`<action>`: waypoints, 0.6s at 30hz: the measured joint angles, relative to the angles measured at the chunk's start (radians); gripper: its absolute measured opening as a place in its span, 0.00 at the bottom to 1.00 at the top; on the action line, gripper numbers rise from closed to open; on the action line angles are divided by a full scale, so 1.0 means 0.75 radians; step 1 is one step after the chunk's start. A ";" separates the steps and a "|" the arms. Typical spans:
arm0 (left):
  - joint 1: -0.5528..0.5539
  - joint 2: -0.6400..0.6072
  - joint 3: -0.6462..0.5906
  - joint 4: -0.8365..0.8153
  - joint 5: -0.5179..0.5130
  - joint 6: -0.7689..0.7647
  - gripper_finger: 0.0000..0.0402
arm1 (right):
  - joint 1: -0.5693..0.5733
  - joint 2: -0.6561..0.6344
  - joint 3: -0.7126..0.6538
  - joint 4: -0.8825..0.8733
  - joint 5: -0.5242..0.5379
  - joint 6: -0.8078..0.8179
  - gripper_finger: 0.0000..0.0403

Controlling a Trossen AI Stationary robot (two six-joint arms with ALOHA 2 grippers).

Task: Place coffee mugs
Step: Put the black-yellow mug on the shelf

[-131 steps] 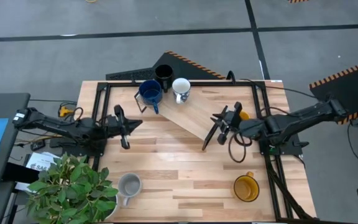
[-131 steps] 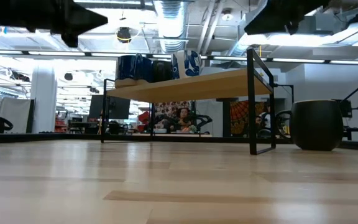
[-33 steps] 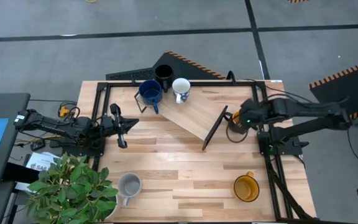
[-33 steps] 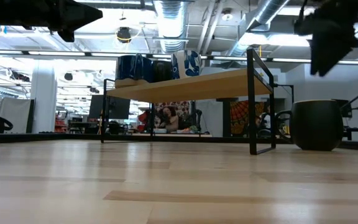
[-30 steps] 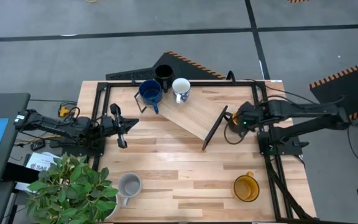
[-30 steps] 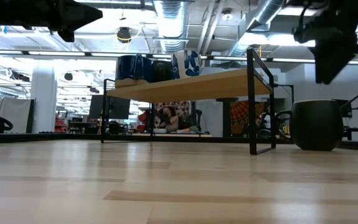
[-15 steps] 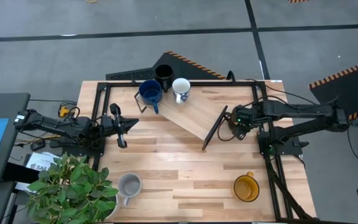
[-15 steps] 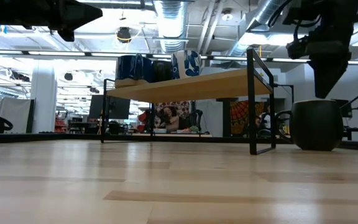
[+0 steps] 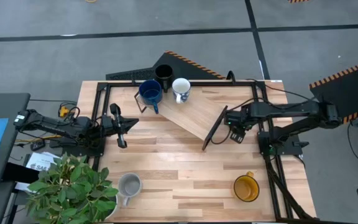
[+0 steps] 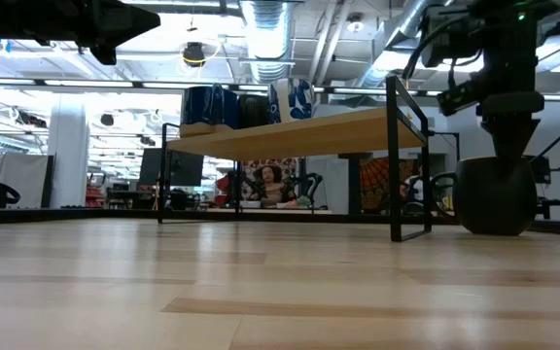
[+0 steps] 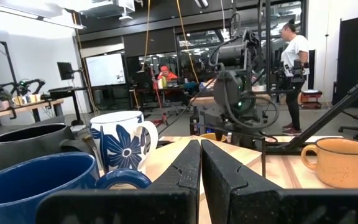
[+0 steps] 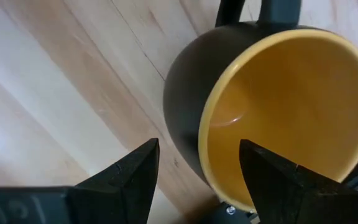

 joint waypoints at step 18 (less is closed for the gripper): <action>0.000 0.000 0.000 0.001 0.001 0.000 0.00 | 0.001 0.082 0.000 -0.048 -0.015 -0.035 0.14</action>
